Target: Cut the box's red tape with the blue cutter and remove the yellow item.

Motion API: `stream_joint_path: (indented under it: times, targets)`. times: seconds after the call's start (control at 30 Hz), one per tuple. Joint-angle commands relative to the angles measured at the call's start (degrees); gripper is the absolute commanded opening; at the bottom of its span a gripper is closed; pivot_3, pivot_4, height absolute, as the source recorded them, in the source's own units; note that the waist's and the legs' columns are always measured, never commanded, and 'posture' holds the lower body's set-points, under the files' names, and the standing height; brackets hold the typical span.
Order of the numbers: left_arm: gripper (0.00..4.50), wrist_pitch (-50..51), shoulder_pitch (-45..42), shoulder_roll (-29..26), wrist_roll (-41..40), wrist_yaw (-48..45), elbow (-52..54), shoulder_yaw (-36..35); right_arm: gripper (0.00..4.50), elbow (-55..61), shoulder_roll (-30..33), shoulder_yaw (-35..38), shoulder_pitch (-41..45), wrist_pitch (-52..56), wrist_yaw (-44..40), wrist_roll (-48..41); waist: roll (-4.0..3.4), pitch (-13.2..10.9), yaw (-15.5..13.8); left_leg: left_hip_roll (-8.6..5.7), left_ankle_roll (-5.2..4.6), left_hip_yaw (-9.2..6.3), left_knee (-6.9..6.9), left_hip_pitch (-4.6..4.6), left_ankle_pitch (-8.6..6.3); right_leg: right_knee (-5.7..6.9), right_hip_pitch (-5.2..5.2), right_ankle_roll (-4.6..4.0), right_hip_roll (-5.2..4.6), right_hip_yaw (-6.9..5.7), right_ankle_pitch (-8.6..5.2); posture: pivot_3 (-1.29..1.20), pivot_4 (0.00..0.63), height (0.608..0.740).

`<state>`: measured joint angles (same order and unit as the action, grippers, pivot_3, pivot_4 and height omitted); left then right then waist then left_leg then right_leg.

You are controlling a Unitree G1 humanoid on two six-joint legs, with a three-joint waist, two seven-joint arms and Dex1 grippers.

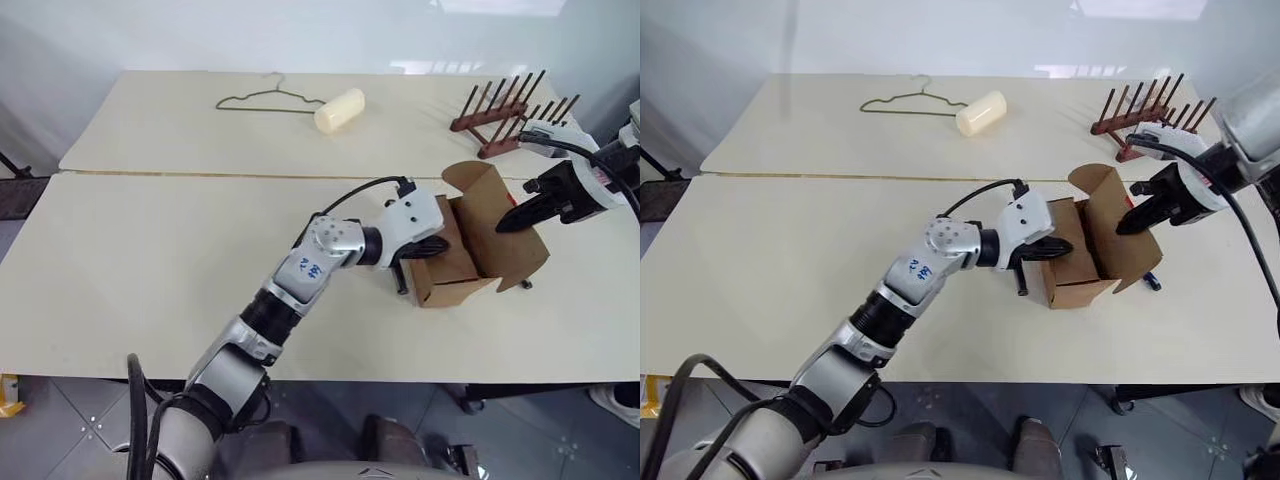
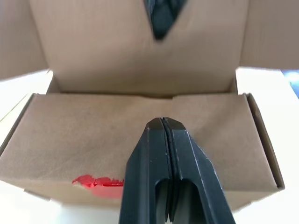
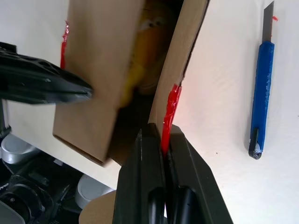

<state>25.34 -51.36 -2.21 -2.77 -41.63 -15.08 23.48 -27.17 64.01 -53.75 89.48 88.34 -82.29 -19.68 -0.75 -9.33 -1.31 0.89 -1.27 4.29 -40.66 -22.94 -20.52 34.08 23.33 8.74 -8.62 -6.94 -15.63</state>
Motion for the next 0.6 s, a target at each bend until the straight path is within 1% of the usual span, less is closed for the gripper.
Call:
stream_joint_path:
  times: [0.03, 0.13, 0.17, 0.3, 0.47, 0.53, 0.6]
  targets:
    - [0.00, 5.7, 5.5, -1.9, 2.9, -1.2, -6.0, 4.2, 0.03, -5.1, -0.2, -1.6, -1.3, -6.4, -2.0, 4.2, 0.23, 0.2, -0.1, 0.01, 0.00, 0.00, 0.00, 0.09, 0.00, -0.01, -0.10, -0.01, 0.00, 0.00, 0.00, 0.00, 0.150, 0.740]
    - [0.00, 5.5, 6.3, -2.1, 3.8, 0.0, -6.7, 4.2, 0.03, -9.9, -1.6, -1.3, -1.7, -10.2, -3.1, 7.5, 0.48, 0.3, -0.1, 0.00, -0.04, -0.06, 0.02, 0.73, -0.07, -0.19, -0.89, -0.01, 0.00, -0.03, -0.01, 0.00, 0.150, 0.740]
    - [0.00, 5.7, 6.6, -2.3, 3.7, 0.2, -6.2, 4.0, 0.03, -10.5, -1.9, -1.2, -1.9, -10.9, -3.6, 8.4, 0.50, 0.4, -0.1, 0.00, -0.06, -0.06, -0.03, 0.77, -0.11, -0.19, -0.95, -0.01, -0.01, 0.01, -0.01, 0.00, 0.150, 0.740]
    - [0.00, 8.4, 9.2, -5.4, 3.5, 0.7, -1.3, 3.2, 0.03, -10.1, -1.8, -0.1, -5.1, -15.9, -4.7, 12.3, 0.44, 0.5, 0.0, 0.06, 0.01, -0.10, -0.25, 0.76, -0.16, -0.03, -0.92, -0.02, 0.01, 0.03, -0.01, 0.00, 0.150, 0.740]
    - [0.00, 12.8, 12.5, -8.4, 2.2, 1.3, 6.6, 1.7, 0.03, -7.7, -3.2, 3.2, -7.5, -13.5, -5.6, 12.5, 0.28, 0.6, -0.1, 0.08, 0.04, -0.13, -0.30, 0.77, -0.18, 0.01, -0.94, -0.05, 0.03, 0.02, -0.02, 0.00, 0.150, 0.740]
    - [0.00, 13.7, 13.0, -8.8, 2.1, 1.9, 8.3, 1.1, 0.03, -7.4, -3.9, 4.3, -8.2, -13.0, -5.2, 12.7, -0.07, 0.5, 0.0, 0.04, 0.03, -0.11, -0.36, 0.76, -0.17, 0.02, -0.94, -0.05, 0.01, 0.06, -0.02, 0.00, 0.150, 0.740]
    - [0.00, 14.2, 13.0, -8.2, 1.7, 3.4, 9.4, -0.7, 0.03, -7.0, -5.3, 6.6, -9.3, -11.8, -3.5, 12.3, -0.08, 0.4, -0.3, 0.03, -0.03, -0.14, -0.45, 0.47, -0.15, 0.08, -0.73, -0.05, 0.01, 0.11, -0.02, 0.00, 0.150, 0.740]
